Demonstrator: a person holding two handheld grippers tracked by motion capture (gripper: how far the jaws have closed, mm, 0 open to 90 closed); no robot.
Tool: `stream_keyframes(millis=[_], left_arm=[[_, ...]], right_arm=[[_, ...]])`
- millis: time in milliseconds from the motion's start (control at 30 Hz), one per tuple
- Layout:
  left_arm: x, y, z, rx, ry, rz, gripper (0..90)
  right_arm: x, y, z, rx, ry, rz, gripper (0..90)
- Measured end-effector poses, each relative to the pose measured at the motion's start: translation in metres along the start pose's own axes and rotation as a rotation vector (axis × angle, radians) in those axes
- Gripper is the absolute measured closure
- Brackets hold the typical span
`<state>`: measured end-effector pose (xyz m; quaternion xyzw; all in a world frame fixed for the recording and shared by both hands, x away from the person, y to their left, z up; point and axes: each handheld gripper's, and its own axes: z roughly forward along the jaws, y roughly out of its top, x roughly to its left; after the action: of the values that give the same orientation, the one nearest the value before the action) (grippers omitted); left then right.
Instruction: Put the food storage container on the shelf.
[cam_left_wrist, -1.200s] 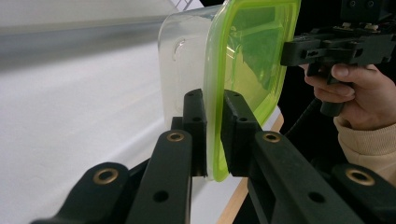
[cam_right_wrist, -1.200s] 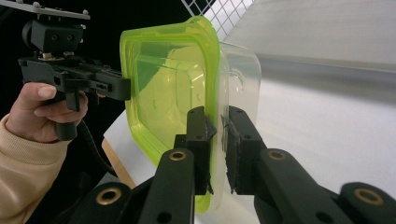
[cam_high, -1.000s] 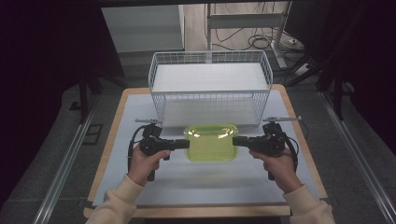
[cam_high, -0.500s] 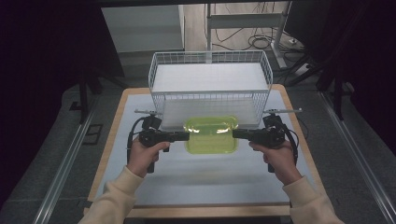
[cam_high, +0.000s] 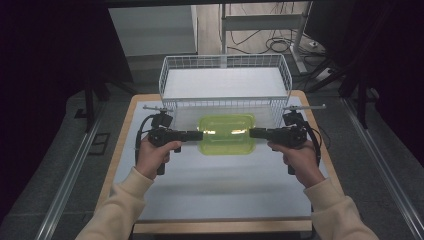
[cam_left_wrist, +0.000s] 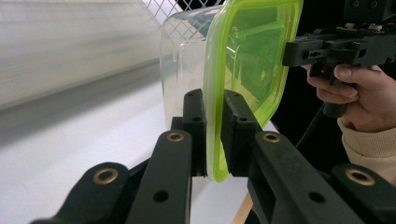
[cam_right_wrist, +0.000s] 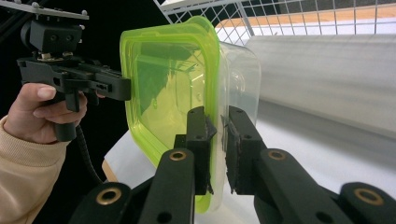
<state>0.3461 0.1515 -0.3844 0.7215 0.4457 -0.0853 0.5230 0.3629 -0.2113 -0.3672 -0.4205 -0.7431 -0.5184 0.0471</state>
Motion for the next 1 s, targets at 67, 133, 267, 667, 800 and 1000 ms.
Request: stream_keyframes(millis=[67, 133, 267, 667, 800, 1000], left_arm=[[0.000, 0.002, -0.001, -0.002, 0.001, 0.001, 81.0], [0.000, 0.007, -0.003, -0.003, 0.000, 0.003, 81.0], [0.000, 0.013, -0.004, -0.003, -0.005, -0.002, 81.0], [-0.003, 0.048, -0.008, -0.018, 0.025, 0.035, 81.0], [-0.003, 0.056, -0.007, -0.018, 0.027, 0.035, 81.1], [0.002, 0.072, -0.003, -0.005, 0.032, 0.038, 81.0]], right_arm=[[0.000, 0.002, 0.000, -0.001, -0.001, -0.002, 80.6], [0.001, 0.007, 0.000, -0.004, -0.001, -0.007, 80.7], [0.001, 0.014, 0.000, -0.003, 0.003, -0.005, 80.6], [-0.002, 0.044, 0.000, -0.026, -0.003, -0.007, 80.7], [-0.007, 0.049, 0.002, -0.035, 0.006, 0.010, 80.8], [-0.014, 0.060, 0.002, -0.050, -0.001, 0.013, 80.7]])
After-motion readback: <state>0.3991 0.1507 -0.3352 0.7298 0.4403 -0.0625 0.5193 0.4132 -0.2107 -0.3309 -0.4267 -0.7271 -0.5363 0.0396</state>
